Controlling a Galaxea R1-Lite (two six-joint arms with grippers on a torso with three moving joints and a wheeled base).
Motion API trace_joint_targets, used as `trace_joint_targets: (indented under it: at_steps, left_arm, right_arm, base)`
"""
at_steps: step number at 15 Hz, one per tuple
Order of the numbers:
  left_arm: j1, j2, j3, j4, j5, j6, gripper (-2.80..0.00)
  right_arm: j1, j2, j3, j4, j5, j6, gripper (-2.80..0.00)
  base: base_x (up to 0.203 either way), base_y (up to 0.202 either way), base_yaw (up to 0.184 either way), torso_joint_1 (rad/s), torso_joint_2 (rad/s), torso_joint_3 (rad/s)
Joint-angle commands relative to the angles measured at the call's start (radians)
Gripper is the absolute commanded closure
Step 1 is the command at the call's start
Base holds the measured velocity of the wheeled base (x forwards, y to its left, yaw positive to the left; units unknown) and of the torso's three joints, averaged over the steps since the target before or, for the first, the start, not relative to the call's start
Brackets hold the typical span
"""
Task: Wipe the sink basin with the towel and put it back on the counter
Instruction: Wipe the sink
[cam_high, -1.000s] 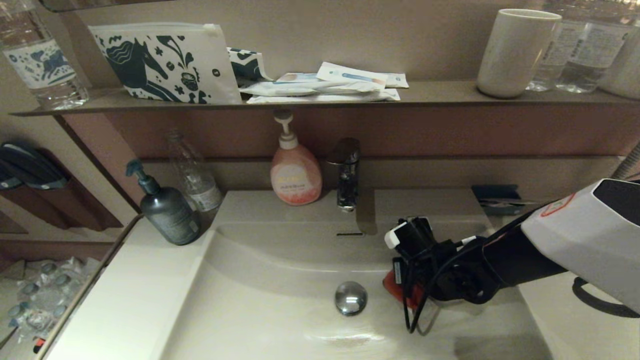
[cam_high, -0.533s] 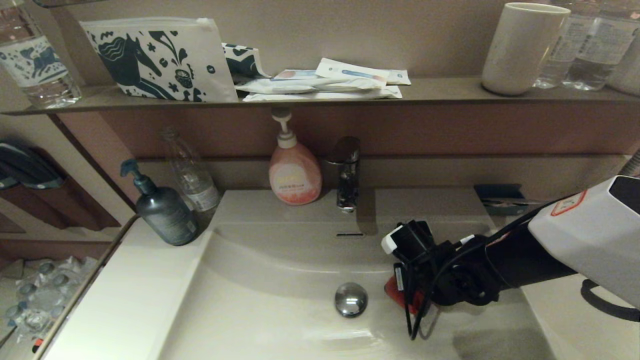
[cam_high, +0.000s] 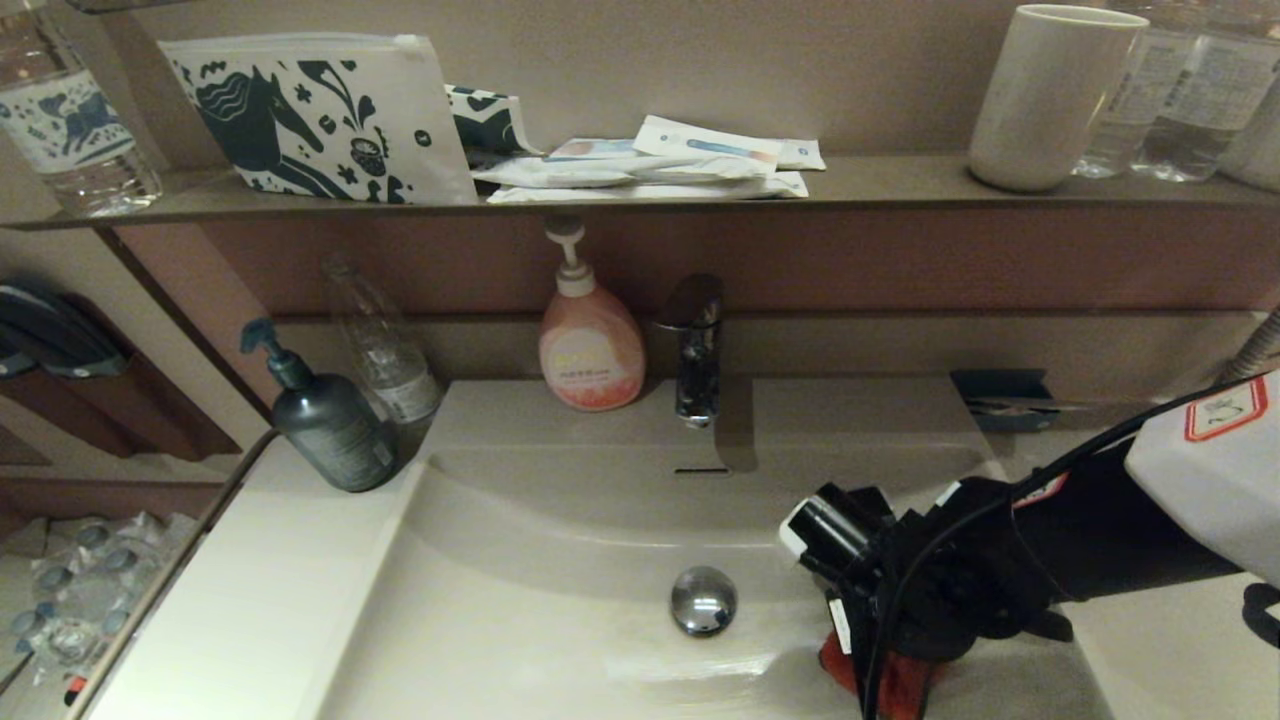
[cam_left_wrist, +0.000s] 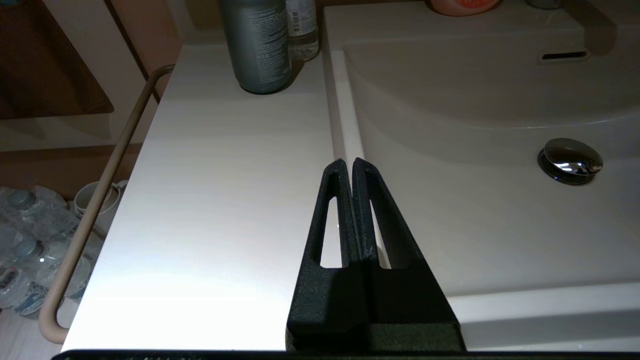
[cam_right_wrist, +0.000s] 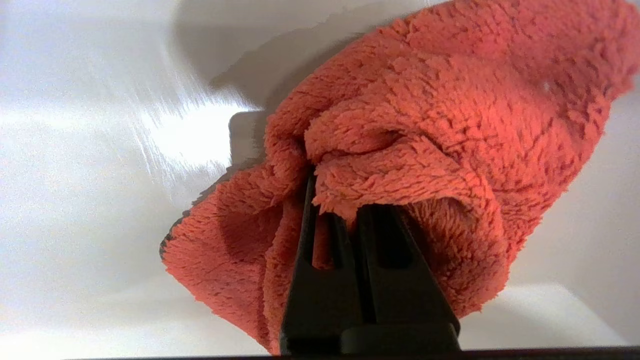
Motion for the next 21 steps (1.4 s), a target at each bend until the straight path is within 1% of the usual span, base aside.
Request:
trace_joint_targets:
  at_steps: [1,3,4,6,9,11,13,15,16,17,19,21]
  left_arm:
    - [0.0,0.0,0.0,-0.001,0.0,0.001,0.0]
    - [0.0,0.0,0.0,-0.001,0.0,0.001,0.0]
    - [0.0,0.0,0.0,-0.001,0.0,0.001,0.0]
    - [0.0,0.0,0.0,-0.001,0.0,0.001,0.0]
    - [0.0,0.0,0.0,-0.001,0.0,0.001,0.0]
    - [0.0,0.0,0.0,-0.001,0.0,0.001,0.0]
    - [0.0,0.0,0.0,-0.001,0.0,0.001,0.0]
    - [0.0,0.0,0.0,-0.001,0.0,0.001,0.0]
    - [0.0,0.0,0.0,-0.001,0.0,0.001,0.0]
    - [0.0,0.0,0.0,-0.001,0.0,0.001,0.0]
    - [0.0,0.0,0.0,-0.001,0.0,0.001,0.0]
    - [0.0,0.0,0.0,-0.001,0.0,0.001,0.0]
  right_arm:
    - [0.052,-0.003,0.088,-0.02,0.021,0.036,0.0]
    - [0.143,0.038,0.073,-0.04,0.069,0.07,0.0]
    - [0.184,0.068,0.047,-0.072,0.095,0.096,0.0]
    - [0.238,0.134,-0.024,-0.105,0.126,0.119,0.0]
    - [0.286,0.239,-0.188,-0.123,0.132,0.142,0.0]
    - [0.312,0.296,-0.319,-0.143,0.155,0.158,0.0]
    - [0.33,0.347,-0.457,-0.144,0.188,0.16,0.0]
    - [0.338,0.407,-0.591,-0.143,0.196,0.154,0.0]
    - [0.337,0.439,-0.643,-0.143,0.195,0.144,0.0]
    - [0.328,0.472,-0.682,-0.148,0.17,0.124,0.0]
    - [0.31,0.508,-0.743,-0.17,0.077,0.093,0.0]
    - [0.292,0.523,-0.759,-0.256,0.039,0.036,0.0]
  base:
    - [0.0,0.0,0.0,0.0,0.0,0.0]
    - [0.0,0.0,0.0,0.0,0.0,0.0]
    - [0.0,0.0,0.0,0.0,0.0,0.0]
    - [0.0,0.0,0.0,0.0,0.0,0.0]
    - [0.0,0.0,0.0,0.0,0.0,0.0]
    - [0.0,0.0,0.0,0.0,0.0,0.0]
    - [0.0,0.0,0.0,0.0,0.0,0.0]
    - [0.0,0.0,0.0,0.0,0.0,0.0]
    - [0.0,0.0,0.0,0.0,0.0,0.0]
    - [0.0,0.0,0.0,0.0,0.0,0.0]
    - [0.0,0.0,0.0,0.0,0.0,0.0]
    - [0.0,0.0,0.0,0.0,0.0,0.0]
